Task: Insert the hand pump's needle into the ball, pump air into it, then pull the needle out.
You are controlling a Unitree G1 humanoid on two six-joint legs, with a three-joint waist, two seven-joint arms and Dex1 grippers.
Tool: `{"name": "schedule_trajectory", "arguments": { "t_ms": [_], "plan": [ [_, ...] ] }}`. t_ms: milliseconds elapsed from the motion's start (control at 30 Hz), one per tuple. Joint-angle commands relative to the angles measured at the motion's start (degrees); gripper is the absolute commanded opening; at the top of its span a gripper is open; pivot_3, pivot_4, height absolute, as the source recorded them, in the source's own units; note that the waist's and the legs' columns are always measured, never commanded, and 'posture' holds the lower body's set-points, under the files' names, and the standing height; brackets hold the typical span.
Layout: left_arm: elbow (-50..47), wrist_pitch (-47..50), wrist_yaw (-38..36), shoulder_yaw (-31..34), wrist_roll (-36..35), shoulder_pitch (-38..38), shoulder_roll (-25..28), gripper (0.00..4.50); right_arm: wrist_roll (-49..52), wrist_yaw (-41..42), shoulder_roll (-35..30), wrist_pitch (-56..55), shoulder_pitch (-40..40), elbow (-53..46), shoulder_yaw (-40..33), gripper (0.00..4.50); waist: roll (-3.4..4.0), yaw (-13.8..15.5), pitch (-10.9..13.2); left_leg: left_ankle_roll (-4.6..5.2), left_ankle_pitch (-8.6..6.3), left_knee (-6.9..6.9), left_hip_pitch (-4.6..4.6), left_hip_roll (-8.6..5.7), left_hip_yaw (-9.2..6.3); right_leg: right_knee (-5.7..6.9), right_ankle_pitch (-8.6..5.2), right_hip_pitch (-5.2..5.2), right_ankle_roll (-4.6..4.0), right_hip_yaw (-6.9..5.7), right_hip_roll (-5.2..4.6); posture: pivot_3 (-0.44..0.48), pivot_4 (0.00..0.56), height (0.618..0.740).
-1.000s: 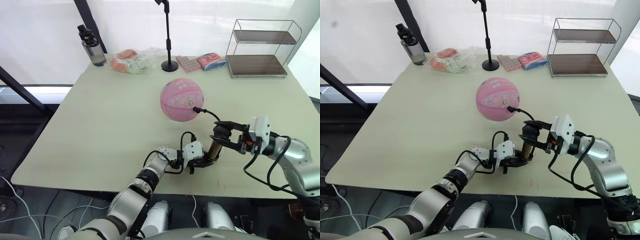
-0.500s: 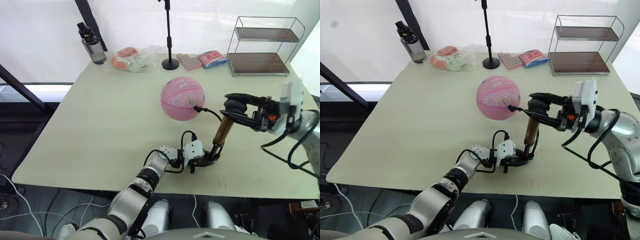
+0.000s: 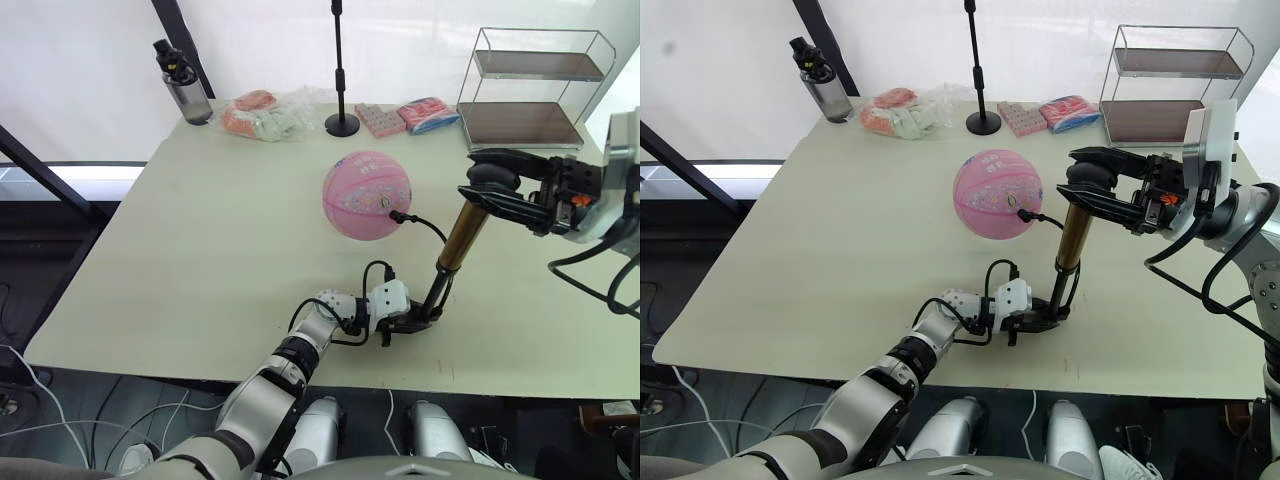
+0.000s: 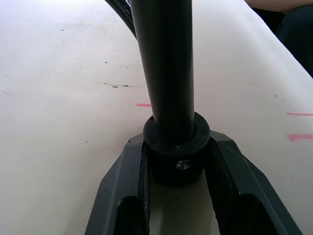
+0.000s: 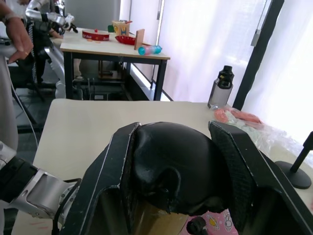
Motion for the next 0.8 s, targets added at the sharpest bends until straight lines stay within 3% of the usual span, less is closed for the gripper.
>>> {"name": "schedule_trajectory", "arguments": {
  "t_ms": [33, 300, 367, 667, 800],
  "plan": [
    [3.29, 1.74, -1.1, -2.84, 3.14, 3.22, 0.68, 1.07, -4.53, 0.6, 1.75, -4.68, 4.06, -1.2, 0.15, 1.82, 0.0, -0.03, -0.04, 0.0, 0.0, -0.01, 0.02, 0.0, 0.01, 0.0, 0.0, 0.02, 0.0, 0.0, 0.0, 0.0, 0.15, 0.74],
    [2.98, 1.67, -0.98, -2.78, 3.18, 3.53, 0.85, 1.07, -17.02, 2.11, 8.19, -17.4, 13.4, 5.67, 9.39, 1.82, -0.25, -0.81, -0.6, 0.0, 0.0, -0.03, 0.32, 0.01, 0.02, 0.02, -0.01, 0.22, 0.0, 0.03, 0.14, 0.0, 0.15, 0.74],
    [3.03, 1.71, -0.95, -2.75, 3.13, 3.53, 0.89, 1.07, -18.34, 2.5, 9.6, -19.66, 15.16, 7.42, 11.13, 1.82, -0.52, -1.27, -0.74, -0.01, -0.02, -0.24, 1.11, 0.06, -0.03, -0.14, -0.09, 0.96, 0.08, -0.01, 0.23, 0.0, 0.15, 0.74],
    [2.95, 1.51, -0.29, -2.82, 3.34, 3.79, 1.02, 1.07, -28.51, 0.23, 15.86, -30.85, 20.39, 17.1, 18.22, 1.82, -0.49, -1.37, -0.91, -0.01, -0.02, -0.27, 1.13, 0.04, -0.02, -0.18, -0.05, 0.96, 0.0, 0.03, 0.24, 0.0, 0.15, 0.74],
    [2.94, 1.47, -0.18, -2.96, 3.48, 3.79, 0.94, 1.07, -31.24, 0.83, 15.83, -34.45, 21.51, 20.08, 19.79, 1.82, -0.46, -1.37, -0.93, -0.01, -0.02, -0.27, 1.13, 0.03, -0.03, -0.18, -0.06, 0.97, 0.01, 0.03, 0.24, 0.0, 0.15, 0.74]
  ]
}}
